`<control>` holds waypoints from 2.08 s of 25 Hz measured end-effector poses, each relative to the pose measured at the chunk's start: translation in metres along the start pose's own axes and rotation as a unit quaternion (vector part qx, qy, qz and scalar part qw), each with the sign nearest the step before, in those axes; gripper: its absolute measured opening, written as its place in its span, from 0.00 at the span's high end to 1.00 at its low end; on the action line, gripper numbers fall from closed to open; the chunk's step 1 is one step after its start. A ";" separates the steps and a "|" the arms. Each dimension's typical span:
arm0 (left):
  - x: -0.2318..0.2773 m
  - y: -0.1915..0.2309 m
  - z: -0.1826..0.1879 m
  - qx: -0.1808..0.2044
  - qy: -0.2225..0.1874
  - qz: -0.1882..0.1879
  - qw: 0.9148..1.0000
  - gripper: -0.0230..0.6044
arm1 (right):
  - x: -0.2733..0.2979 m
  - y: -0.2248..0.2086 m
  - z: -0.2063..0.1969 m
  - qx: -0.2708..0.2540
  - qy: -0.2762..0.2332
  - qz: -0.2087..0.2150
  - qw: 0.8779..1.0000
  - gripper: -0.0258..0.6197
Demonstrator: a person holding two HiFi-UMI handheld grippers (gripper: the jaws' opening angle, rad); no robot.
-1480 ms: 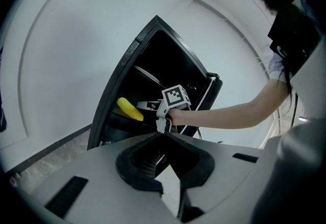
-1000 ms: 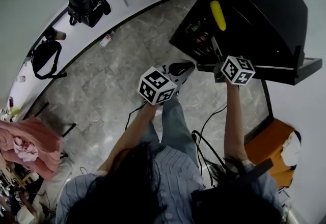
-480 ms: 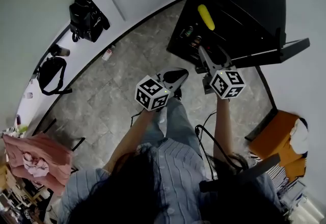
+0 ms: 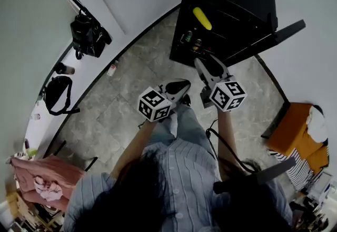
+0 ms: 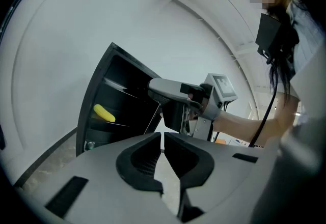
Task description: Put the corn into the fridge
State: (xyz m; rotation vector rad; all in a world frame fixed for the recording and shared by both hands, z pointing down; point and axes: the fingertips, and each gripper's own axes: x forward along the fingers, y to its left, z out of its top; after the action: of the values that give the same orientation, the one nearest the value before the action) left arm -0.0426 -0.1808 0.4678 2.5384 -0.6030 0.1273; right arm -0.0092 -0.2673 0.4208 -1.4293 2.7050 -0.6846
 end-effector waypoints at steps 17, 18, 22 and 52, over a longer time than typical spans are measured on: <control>-0.015 -0.031 0.009 -0.003 -0.025 -0.030 0.999 0.95 | -0.063 0.038 -0.010 0.012 -0.005 -0.029 0.999 0.75; -0.014 -0.032 0.010 -0.005 -0.027 -0.028 0.999 0.95 | -0.064 0.038 -0.009 0.013 -0.005 -0.028 1.000 0.75; -0.010 -0.042 0.016 -0.004 -0.037 -0.018 0.999 0.95 | -0.077 0.039 -0.003 0.013 -0.008 -0.017 1.000 0.76; -0.022 -0.216 -0.050 0.007 -0.102 0.102 0.990 0.95 | -0.265 0.079 -0.050 0.014 0.013 0.120 0.993 0.79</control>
State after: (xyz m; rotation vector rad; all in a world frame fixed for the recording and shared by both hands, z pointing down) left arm 0.0346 0.0187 0.4041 2.5152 -0.9448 -0.0574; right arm 0.0734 -0.0008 0.3846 -1.0716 2.8078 -0.7253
